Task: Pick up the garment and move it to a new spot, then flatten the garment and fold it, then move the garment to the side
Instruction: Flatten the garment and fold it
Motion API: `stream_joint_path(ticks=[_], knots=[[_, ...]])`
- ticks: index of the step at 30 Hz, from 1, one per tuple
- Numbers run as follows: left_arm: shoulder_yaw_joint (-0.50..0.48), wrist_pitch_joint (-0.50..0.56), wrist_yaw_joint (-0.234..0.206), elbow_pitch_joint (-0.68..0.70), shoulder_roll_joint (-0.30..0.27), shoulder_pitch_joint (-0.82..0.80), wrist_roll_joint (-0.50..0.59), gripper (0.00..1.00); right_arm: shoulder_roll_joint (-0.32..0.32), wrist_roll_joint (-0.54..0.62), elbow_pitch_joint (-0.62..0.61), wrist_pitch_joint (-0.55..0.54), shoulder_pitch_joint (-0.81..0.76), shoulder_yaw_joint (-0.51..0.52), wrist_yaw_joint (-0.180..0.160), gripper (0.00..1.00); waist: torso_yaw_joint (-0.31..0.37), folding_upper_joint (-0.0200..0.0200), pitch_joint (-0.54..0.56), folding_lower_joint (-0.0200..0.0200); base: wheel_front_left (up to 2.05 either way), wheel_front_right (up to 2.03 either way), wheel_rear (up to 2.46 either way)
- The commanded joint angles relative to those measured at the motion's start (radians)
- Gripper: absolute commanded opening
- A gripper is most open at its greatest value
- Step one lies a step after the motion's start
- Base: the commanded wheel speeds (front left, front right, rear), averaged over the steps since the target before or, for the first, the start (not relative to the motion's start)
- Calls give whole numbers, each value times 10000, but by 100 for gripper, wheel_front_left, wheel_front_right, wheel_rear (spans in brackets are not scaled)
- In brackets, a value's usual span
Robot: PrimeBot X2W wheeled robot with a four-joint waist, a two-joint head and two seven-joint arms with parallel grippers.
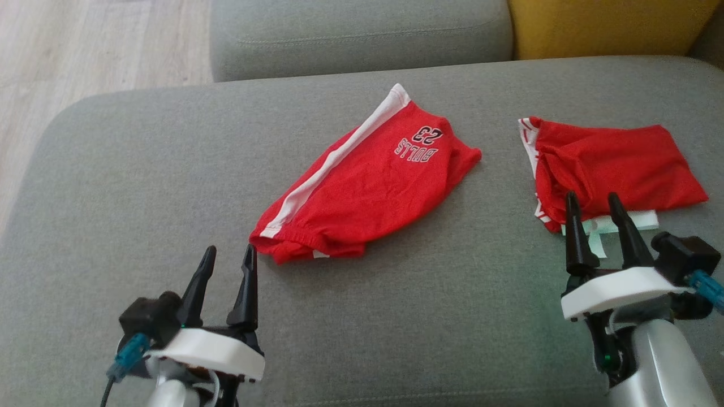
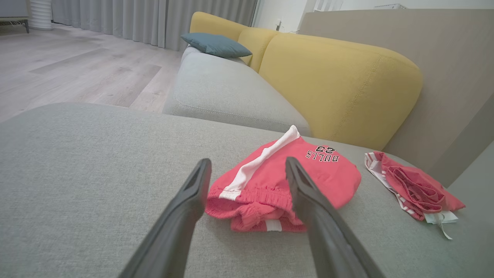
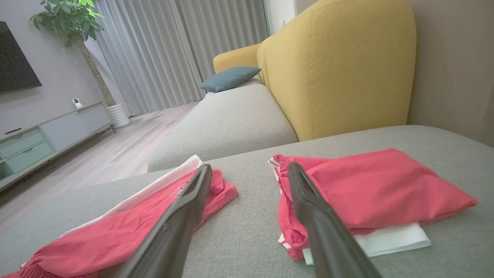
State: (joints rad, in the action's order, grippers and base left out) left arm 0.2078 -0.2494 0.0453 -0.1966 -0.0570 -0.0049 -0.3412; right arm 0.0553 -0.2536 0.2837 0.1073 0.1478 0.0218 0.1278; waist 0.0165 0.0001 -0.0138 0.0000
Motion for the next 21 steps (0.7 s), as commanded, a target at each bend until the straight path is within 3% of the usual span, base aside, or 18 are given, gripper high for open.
stream_joint_path(ticks=[1,8,14,21], knots=[[-429,-124,14,295,22,-402,120,100,-26,107,-395,-19,174,-176,29,100,-42,-1,-18,0,0,0,0],[-400,-124,141,197,61,-577,175,100,-45,-70,-769,-490,401,-97,29,100,-485,-1,-342,0,0,0,0],[-55,-124,119,158,65,-889,-29,100,-48,-1178,-884,-1246,1162,-3,29,100,-1094,-1,-903,0,0,0,0],[497,-124,1,78,67,-1234,-273,100,-49,-2176,133,-2503,2505,652,29,100,-1922,-1,-1549,0,0,0,0]])
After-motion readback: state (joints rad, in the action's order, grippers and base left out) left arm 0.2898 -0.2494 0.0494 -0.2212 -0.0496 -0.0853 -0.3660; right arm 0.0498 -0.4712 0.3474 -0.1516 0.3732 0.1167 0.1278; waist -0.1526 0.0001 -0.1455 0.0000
